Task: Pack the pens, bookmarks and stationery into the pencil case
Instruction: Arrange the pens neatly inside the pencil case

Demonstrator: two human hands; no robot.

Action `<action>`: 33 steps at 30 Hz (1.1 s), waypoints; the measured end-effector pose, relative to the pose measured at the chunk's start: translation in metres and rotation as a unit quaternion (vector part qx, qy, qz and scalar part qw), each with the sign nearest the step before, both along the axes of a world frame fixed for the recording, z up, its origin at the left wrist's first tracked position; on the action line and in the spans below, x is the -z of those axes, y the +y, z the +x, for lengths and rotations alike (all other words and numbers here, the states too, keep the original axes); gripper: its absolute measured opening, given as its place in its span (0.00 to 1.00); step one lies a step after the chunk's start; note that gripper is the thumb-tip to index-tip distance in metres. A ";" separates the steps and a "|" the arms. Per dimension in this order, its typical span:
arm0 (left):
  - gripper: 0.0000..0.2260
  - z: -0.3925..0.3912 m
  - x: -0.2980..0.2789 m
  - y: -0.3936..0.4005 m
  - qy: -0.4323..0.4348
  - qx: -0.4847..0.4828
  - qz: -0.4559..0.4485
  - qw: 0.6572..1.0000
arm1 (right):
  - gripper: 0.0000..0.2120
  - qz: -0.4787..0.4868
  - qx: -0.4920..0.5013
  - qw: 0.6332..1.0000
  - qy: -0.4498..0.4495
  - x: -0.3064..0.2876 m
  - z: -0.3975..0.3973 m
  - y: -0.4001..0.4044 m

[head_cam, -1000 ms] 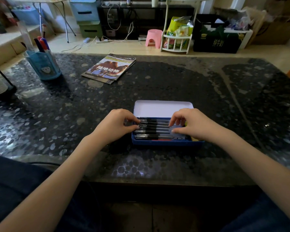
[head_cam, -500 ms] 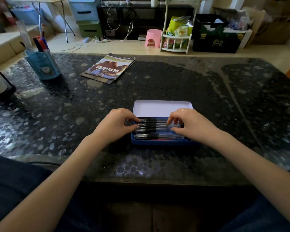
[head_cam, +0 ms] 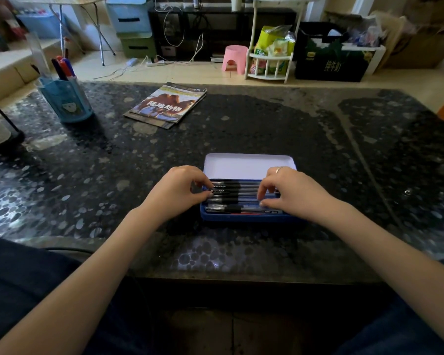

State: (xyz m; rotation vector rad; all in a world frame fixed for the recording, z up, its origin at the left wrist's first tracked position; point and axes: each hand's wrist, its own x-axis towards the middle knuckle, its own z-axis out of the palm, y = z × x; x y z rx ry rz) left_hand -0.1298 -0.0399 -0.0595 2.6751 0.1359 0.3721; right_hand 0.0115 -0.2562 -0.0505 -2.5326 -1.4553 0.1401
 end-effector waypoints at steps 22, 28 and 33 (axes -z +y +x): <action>0.04 -0.001 -0.001 0.000 -0.003 0.010 -0.012 1.000 | 0.10 0.034 -0.028 0.992 0.115 -0.006 0.006 -0.004; 0.05 -0.002 -0.002 -0.002 0.000 0.009 -0.034 0.999 | 0.08 0.025 -0.047 0.995 0.090 -0.005 0.005 -0.006; 0.05 -0.004 -0.006 -0.003 0.009 0.021 -0.048 0.999 | 0.06 0.012 -0.050 0.997 0.063 -0.002 0.004 -0.006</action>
